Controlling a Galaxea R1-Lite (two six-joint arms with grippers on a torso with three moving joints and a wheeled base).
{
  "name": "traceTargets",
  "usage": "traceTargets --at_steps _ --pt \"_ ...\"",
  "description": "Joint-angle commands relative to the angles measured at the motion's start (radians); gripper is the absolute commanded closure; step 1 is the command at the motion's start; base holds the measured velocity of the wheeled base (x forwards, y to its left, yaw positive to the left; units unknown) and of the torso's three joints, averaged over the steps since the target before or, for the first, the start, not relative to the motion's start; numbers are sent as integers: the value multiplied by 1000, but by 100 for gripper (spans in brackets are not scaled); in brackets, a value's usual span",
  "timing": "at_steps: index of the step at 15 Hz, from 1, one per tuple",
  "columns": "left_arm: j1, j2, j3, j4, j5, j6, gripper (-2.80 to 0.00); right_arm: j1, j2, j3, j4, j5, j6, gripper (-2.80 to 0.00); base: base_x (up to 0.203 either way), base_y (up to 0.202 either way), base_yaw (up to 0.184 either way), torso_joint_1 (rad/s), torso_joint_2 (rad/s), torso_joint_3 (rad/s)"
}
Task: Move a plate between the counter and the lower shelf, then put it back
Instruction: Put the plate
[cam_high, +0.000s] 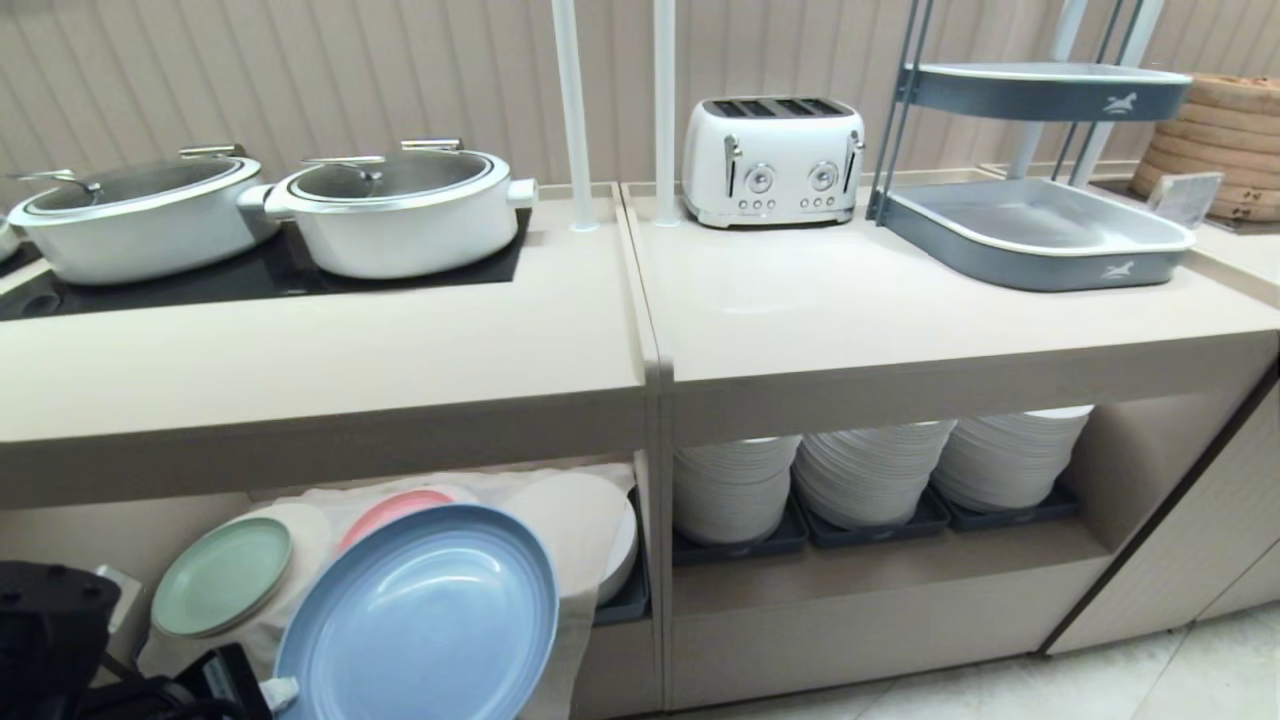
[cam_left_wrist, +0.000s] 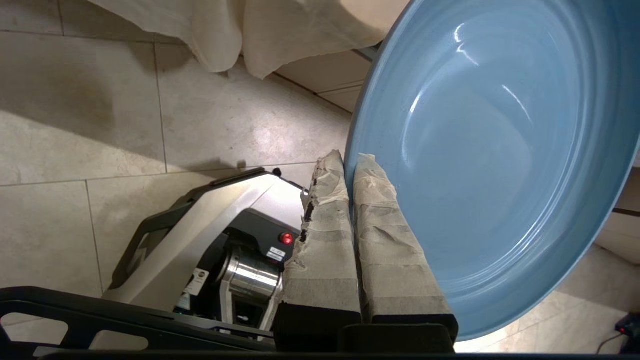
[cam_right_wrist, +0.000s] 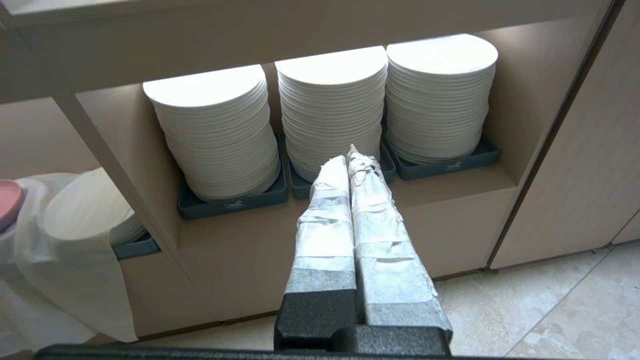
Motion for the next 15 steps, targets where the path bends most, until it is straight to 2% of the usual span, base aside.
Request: traceTargets --at_steps 1,8,15 --pt "1 2 -3 0 1 -6 0 1 0 0 -1 0 1 0 0 0 0 261 -539 -304" --pt "2 4 -17 0 3 -6 0 1 0 0 -1 0 1 0 0 0 0 268 -579 -305" --pt "5 2 -18 0 4 -7 0 0 0 0 -1 0 1 0 0 0 0 184 -376 -196"
